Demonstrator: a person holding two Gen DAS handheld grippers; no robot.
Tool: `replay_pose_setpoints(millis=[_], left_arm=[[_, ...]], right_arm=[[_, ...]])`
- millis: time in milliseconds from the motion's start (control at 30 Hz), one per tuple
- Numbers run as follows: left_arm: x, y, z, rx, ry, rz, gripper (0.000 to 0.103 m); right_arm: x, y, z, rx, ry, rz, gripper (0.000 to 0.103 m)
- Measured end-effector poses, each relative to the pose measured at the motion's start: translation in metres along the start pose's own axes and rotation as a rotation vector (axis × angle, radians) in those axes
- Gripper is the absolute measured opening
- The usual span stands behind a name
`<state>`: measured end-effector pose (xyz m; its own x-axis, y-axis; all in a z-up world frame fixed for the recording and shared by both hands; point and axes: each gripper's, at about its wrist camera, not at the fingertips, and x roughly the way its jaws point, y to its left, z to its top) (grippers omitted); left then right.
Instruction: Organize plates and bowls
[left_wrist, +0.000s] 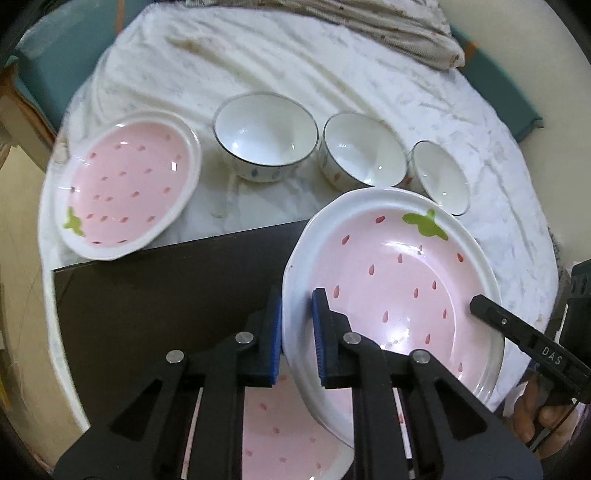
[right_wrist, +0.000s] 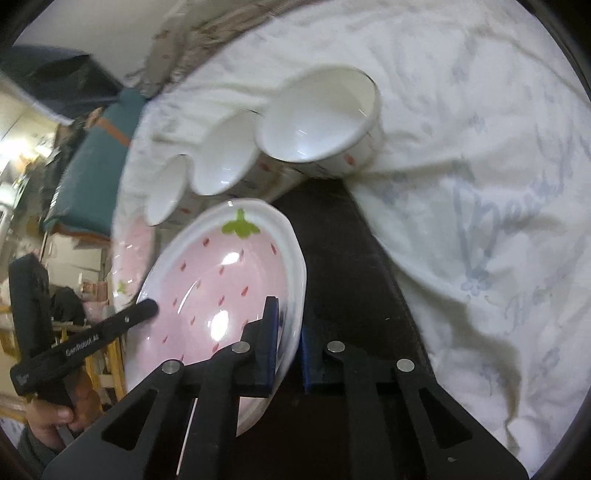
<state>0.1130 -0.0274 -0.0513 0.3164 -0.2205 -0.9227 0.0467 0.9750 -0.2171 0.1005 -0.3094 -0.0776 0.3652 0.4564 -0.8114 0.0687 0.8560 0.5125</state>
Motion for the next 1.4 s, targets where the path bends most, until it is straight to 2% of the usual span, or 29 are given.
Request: replay_pose_setpoints(millis=[200,333,600,933,1200,1233,1267,1300,1367,1400], left_arm=[[-0.054,0.002,-0.033,0.021,-0.036,0.031,0.012],[-0.068,-0.001,-0.041,0.053,-0.052,0.034,0.012],[-0.064,0.006,-0.054,0.069,-0.029,0.006,0.012],[-0.069,0.019,-0.073,0.044,-0.044,-0.003,0.012],[-0.076,0.044,-0.094,0.027,-0.028,0.051,0.012],[-0.074,0.047,-0.096,0.041,-0.023,0.056,0.009],[-0.074,0.047,-0.097,0.060,-0.023,0.002,0.004],[-0.074,0.044,-0.098,0.091,-0.015,-0.045,0.005],[-0.080,0.026,-0.103,0.194,-0.045,-0.050,0.005],[-0.082,0.016,-0.105,0.244,-0.065,-0.039,0.005]], right_arm=[[-0.034,0.029,-0.026,-0.078,-0.040,0.046,0.012],[-0.050,0.040,-0.049,-0.085,-0.058,0.077,0.012],[-0.063,0.048,-0.068,-0.113,-0.077,0.079,0.012],[-0.055,0.050,-0.073,-0.132,-0.051,0.078,0.011],[-0.037,0.072,-0.078,-0.190,-0.003,0.089,0.011],[-0.033,0.075,-0.079,-0.194,0.008,0.087,0.011],[-0.029,0.076,-0.080,-0.195,0.017,0.090,0.011],[-0.023,0.079,-0.082,-0.202,0.033,0.089,0.011],[-0.013,0.084,-0.087,-0.216,0.065,0.104,0.009],[-0.005,0.090,-0.091,-0.232,0.094,0.114,0.011]])
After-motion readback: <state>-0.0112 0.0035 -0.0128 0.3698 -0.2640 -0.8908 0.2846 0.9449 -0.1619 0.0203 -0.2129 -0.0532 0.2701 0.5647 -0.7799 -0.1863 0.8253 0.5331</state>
